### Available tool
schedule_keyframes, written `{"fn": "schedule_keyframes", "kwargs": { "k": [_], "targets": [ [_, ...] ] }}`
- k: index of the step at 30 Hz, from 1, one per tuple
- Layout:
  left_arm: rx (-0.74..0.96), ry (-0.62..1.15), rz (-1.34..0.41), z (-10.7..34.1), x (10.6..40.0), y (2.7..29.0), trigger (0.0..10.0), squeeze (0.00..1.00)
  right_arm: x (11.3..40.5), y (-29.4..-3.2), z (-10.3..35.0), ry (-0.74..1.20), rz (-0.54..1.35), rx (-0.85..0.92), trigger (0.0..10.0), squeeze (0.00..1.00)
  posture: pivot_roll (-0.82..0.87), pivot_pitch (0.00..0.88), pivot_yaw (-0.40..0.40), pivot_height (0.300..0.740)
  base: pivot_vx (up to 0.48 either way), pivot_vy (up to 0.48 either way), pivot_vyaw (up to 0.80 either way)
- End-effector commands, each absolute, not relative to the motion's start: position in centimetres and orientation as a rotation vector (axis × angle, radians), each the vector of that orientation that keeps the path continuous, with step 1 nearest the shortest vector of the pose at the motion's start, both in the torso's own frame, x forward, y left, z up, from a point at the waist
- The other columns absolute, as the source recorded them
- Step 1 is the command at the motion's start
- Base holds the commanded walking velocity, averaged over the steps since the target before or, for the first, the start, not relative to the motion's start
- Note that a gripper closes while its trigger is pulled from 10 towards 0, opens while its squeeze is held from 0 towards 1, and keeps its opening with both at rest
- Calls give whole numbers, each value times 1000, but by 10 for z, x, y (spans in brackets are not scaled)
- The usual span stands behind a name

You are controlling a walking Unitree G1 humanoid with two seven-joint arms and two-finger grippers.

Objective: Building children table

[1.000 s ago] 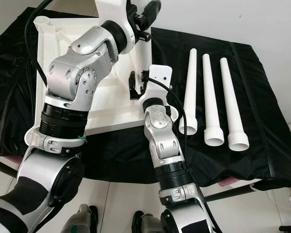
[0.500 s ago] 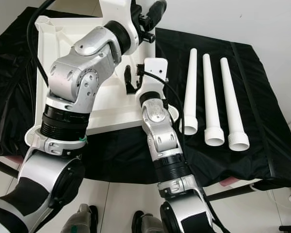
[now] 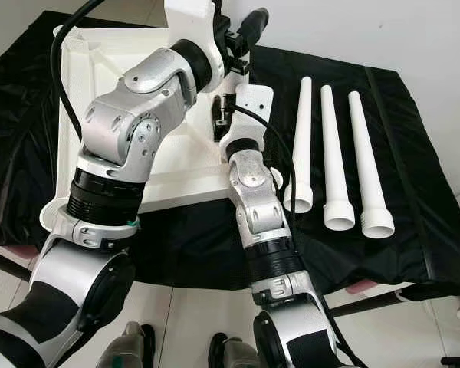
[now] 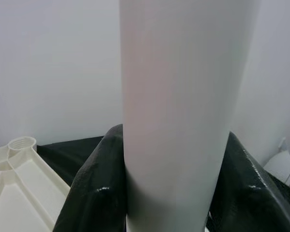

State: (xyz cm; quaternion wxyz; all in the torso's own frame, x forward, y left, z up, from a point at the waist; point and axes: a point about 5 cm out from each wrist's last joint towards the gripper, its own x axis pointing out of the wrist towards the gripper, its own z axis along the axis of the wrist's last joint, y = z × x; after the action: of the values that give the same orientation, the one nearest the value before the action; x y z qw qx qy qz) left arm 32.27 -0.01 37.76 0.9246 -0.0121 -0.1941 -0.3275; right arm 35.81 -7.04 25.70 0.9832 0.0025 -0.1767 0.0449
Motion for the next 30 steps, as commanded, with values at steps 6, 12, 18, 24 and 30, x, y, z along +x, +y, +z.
{"fn": "schedule_keyframes", "kwargs": {
  "k": [6,12,18,24,30],
  "targets": [
    [-21,-469,-696,387,311,-6,10000,0,363,-77,253,-304,23,16,0,0,127,158,-99,740,0,0,0],
    [-30,-476,-716,387,307,-10,10000,282,365,-79,253,-296,4,11,10000,0,127,157,-100,740,0,0,0],
    [-74,-475,-757,385,303,-13,10000,1000,369,-82,254,-293,-17,20,10000,0,130,155,-101,740,0,0,0],
    [-153,-468,-838,387,303,-7,10000,1000,371,-89,254,-294,-46,28,10000,0,128,157,-98,740,0,0,0],
    [-210,-466,-899,386,303,4,10000,0,371,-100,255,-308,-79,67,10000,0,125,157,-94,740,0,0,0]
  ]
}}
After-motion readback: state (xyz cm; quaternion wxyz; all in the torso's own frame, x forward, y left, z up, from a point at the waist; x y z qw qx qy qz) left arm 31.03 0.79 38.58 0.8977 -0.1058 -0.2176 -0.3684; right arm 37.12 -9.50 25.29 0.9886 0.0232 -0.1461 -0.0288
